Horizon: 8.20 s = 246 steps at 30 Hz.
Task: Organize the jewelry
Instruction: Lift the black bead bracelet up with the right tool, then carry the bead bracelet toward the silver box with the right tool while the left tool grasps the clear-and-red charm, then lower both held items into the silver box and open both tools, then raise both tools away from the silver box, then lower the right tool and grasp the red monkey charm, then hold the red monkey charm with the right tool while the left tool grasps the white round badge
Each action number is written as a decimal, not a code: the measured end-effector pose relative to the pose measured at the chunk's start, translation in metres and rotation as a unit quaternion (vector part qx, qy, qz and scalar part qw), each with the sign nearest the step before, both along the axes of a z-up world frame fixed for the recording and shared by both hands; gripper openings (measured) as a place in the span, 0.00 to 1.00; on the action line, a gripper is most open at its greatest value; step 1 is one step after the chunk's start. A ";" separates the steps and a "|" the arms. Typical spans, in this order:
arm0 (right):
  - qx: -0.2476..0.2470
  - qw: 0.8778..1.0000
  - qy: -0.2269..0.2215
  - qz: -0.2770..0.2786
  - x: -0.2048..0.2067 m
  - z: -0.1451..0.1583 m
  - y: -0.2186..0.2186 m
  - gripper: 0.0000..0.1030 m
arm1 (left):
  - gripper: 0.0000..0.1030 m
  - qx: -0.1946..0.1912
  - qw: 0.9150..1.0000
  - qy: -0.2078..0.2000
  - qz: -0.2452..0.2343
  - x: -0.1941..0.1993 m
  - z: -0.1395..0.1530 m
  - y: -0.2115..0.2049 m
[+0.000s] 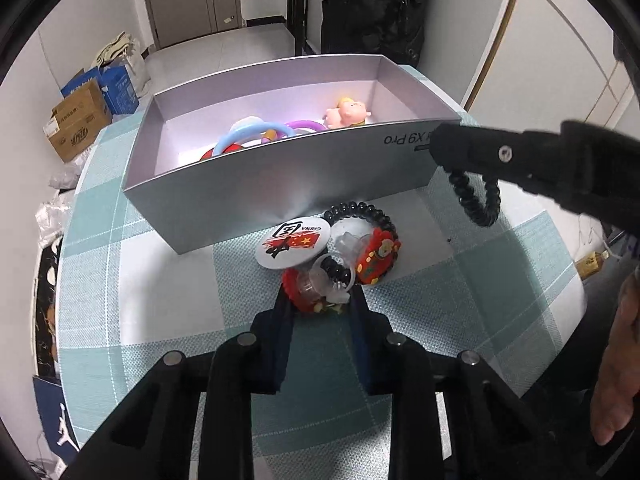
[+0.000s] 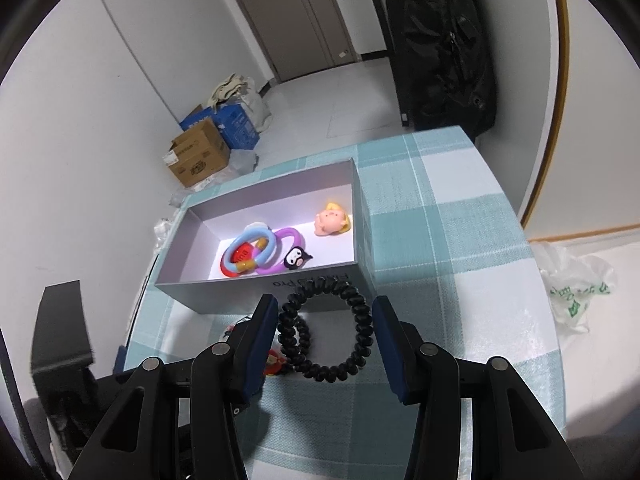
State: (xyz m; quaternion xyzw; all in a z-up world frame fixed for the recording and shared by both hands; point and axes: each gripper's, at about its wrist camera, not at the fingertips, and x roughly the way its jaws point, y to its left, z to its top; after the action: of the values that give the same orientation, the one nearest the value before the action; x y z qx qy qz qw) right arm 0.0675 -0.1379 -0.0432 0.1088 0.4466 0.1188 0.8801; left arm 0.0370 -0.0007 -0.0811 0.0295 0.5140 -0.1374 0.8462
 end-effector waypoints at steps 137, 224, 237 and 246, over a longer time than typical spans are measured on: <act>0.061 0.994 0.005 0.088 -0.007 -0.001 -0.019 0.78 | 0.30 -0.131 0.988 0.014 0.075 -0.001 0.016 0.049; 0.005 0.992 0.002 0.127 -0.018 -0.008 -0.014 0.16 | 0.64 -0.067 0.994 0.009 0.080 0.017 -0.010 0.029; 0.015 0.992 0.000 0.124 -0.017 -0.005 -0.021 0.16 | 0.63 -0.082 0.993 0.004 0.085 0.024 -0.011 0.029; 0.022 0.993 0.005 0.118 -0.016 -0.007 -0.025 0.16 | 0.37 -0.050 0.996 -0.005 0.079 0.023 -0.011 0.024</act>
State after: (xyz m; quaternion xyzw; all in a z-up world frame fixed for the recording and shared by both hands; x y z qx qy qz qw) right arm 0.0514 -0.1630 -0.0497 0.0753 0.4584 0.2315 0.8547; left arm 0.0600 0.0231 -0.0918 -0.0525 0.5033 -0.0954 0.8572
